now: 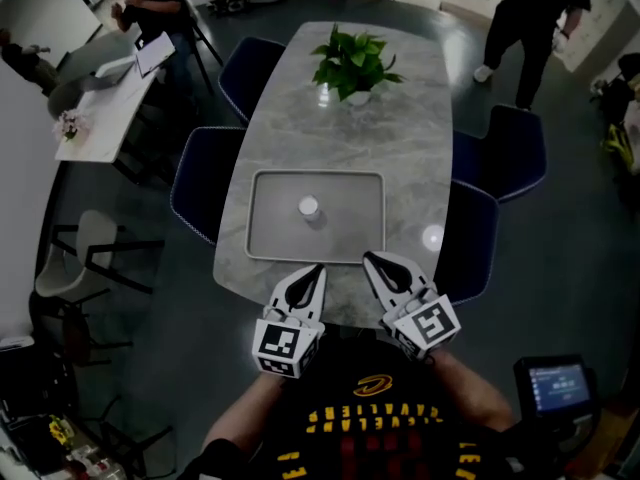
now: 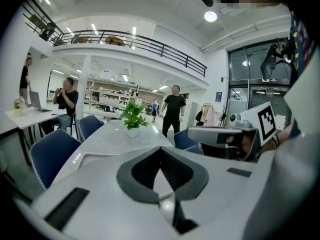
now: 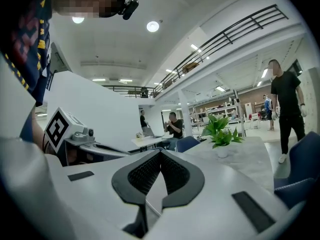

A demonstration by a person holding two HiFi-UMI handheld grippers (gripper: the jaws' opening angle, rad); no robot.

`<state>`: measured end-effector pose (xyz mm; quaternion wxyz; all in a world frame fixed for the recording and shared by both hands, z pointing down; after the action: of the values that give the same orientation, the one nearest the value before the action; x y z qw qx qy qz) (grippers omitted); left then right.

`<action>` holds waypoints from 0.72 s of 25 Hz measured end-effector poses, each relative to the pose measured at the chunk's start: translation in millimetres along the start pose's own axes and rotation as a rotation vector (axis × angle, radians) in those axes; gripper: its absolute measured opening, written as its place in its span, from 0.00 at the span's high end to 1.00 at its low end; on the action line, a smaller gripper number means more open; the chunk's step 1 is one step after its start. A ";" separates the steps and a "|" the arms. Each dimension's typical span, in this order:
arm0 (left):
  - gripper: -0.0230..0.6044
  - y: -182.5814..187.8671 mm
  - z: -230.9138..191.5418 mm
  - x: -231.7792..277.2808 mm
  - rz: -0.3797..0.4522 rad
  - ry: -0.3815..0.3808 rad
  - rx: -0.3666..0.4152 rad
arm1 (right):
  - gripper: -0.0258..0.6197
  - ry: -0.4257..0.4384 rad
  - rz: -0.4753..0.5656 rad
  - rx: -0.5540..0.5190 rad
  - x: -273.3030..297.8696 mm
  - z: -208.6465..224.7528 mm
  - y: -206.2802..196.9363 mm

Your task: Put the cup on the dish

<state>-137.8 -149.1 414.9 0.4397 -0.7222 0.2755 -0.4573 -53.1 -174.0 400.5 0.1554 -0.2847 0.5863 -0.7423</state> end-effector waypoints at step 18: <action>0.96 -16.9 87.0 -37.9 0.046 -0.006 0.008 | 0.95 0.035 0.028 -0.043 -84.6 -29.5 -11.5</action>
<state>-75.6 -77.6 397.1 0.4536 -0.7153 0.2891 -0.4461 -3.0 -100.1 386.7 0.1495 -0.2667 0.6088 -0.7320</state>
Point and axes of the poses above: the fingertips, and each gripper's own axes: x forward along the fingers, z to its right, y out of its top, the point moved 1 cm from there along -x, backward along the fingers, and after that the axes turned 7 degrees about -z, right-handed, at the moved point
